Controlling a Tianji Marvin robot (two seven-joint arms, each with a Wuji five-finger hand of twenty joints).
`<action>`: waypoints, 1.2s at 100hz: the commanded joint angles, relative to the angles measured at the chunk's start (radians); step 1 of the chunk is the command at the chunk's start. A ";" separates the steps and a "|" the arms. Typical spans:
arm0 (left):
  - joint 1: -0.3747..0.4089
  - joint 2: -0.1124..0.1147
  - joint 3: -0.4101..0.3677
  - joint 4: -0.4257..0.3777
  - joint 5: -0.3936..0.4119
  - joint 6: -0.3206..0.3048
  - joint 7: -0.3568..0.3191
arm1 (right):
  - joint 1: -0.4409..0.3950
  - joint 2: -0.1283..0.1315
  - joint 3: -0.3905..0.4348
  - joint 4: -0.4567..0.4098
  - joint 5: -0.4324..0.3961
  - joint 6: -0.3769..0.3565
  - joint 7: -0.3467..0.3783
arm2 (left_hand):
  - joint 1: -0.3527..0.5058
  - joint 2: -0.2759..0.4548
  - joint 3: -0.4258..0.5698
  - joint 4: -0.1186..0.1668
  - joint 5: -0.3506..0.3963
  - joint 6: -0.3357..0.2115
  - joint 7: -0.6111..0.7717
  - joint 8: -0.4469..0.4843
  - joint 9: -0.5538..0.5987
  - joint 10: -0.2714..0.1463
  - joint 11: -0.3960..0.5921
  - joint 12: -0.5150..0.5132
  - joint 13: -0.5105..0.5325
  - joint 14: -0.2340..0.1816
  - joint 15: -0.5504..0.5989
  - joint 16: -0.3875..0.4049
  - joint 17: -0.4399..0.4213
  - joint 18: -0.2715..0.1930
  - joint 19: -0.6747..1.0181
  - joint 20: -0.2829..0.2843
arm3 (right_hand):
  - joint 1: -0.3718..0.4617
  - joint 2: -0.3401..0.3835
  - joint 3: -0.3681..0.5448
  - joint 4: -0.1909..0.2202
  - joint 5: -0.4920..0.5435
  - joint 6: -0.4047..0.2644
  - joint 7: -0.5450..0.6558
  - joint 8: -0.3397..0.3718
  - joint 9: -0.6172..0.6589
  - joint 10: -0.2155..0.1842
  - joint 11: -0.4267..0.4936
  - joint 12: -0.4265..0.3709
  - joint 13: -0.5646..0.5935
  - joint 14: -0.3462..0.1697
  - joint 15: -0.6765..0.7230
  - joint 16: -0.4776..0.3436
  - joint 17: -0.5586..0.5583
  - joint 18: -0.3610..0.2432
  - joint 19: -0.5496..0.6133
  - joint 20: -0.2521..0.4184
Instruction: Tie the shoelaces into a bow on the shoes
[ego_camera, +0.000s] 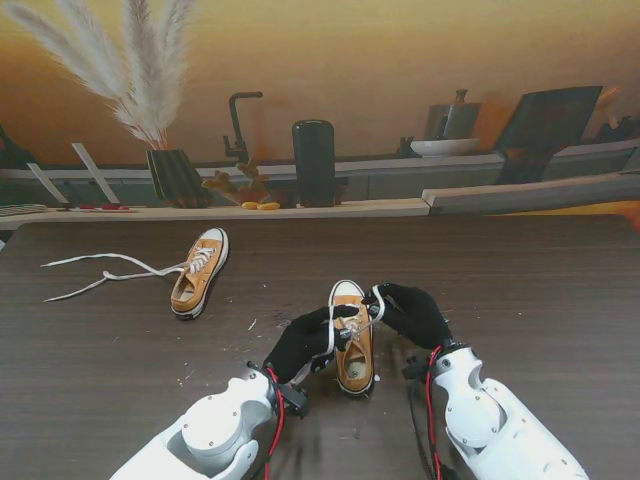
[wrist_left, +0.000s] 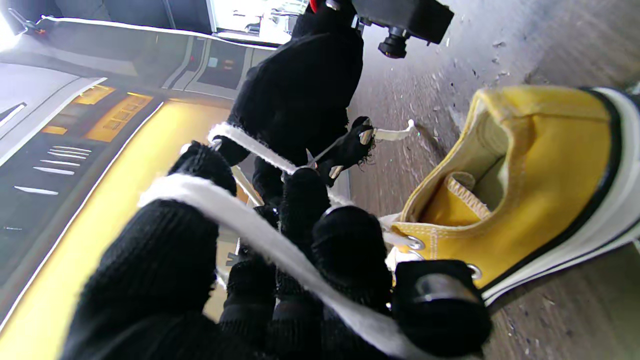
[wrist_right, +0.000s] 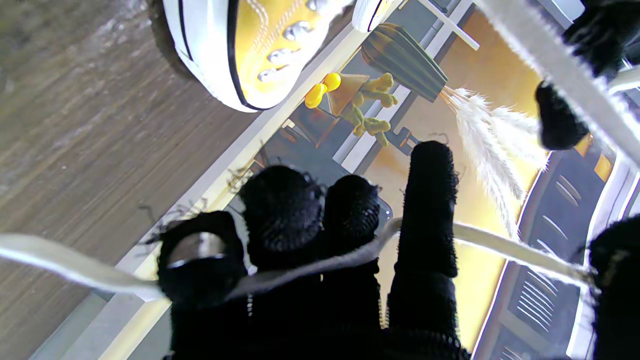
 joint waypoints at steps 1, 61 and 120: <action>-0.004 -0.011 0.009 -0.001 0.021 -0.012 0.020 | -0.006 0.010 0.005 -0.019 0.008 -0.007 0.029 | -0.007 -0.048 0.014 -0.027 -0.030 -0.163 -0.018 -0.021 -0.009 -0.016 -0.014 0.025 -0.003 -0.027 -0.007 0.029 -0.004 -0.014 0.117 0.017 | 0.025 -0.020 -0.036 -0.016 0.031 -0.001 0.016 0.047 -0.016 -0.035 0.021 0.012 0.016 -0.011 0.025 0.004 -0.001 -0.018 0.039 0.004; -0.056 -0.052 0.086 0.100 0.427 -0.068 0.300 | 0.004 0.029 -0.013 -0.044 0.065 -0.031 0.144 | -0.003 -0.060 0.047 -0.019 -0.128 -0.161 -0.117 -0.071 -0.058 -0.001 -0.057 0.046 -0.039 0.025 -0.049 0.033 -0.068 0.056 0.059 0.050 | -0.026 -0.154 0.099 0.025 0.055 -0.049 -0.062 0.088 -0.092 -0.027 -0.046 -0.002 -0.080 -0.007 -0.037 0.010 -0.097 -0.038 -0.011 0.027; -0.092 -0.083 0.147 0.167 0.628 -0.045 0.470 | 0.021 0.044 -0.044 -0.059 -0.007 -0.015 0.157 | 0.010 -0.052 0.091 -0.005 -0.154 -0.162 -0.142 -0.088 -0.078 0.007 -0.085 0.064 -0.040 0.029 -0.052 0.036 -0.072 0.063 0.046 0.067 | -0.028 -0.182 0.130 0.036 0.155 -0.045 -0.034 0.088 -0.163 -0.017 -0.087 -0.017 -0.161 -0.017 -0.094 0.020 -0.177 -0.048 -0.072 0.052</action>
